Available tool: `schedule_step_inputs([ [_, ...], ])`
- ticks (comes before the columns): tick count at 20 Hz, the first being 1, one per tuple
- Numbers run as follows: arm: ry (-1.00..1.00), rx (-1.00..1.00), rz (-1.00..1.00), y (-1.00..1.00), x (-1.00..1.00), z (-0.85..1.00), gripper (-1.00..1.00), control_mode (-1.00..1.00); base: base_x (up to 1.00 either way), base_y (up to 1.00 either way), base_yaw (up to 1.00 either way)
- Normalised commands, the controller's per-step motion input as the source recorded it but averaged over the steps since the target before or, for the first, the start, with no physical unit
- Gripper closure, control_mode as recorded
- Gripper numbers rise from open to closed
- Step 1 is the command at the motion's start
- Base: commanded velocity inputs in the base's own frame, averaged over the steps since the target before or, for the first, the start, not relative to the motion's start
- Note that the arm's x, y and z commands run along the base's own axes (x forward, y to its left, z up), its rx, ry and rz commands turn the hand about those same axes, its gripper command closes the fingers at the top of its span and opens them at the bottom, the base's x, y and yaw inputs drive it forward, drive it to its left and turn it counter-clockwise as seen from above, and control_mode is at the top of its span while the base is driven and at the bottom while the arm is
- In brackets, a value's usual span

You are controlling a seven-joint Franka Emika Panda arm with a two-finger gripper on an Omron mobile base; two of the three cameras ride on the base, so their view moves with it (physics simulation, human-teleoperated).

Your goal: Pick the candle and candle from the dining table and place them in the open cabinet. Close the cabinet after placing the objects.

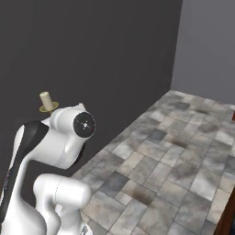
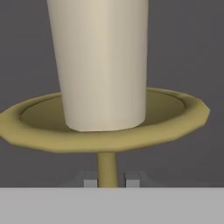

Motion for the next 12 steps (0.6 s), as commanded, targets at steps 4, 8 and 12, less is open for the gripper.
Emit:
schedule_step_inputs([
  [4, 0.00, 0.00, 0.00, 0.00, 0.00, 0.00, 1.00, 1.00, 0.00, 0.00, -0.35],
  [8, 0.00, 0.00, 0.00, 0.00, 0.00, 0.00, 1.00, 1.00, 0.00, 0.00, -0.32],
  [12, 0.00, 0.00, 0.00, 0.00, 0.00, 0.00, 1.00, 1.00, 0.03, 0.00, -0.28],
])
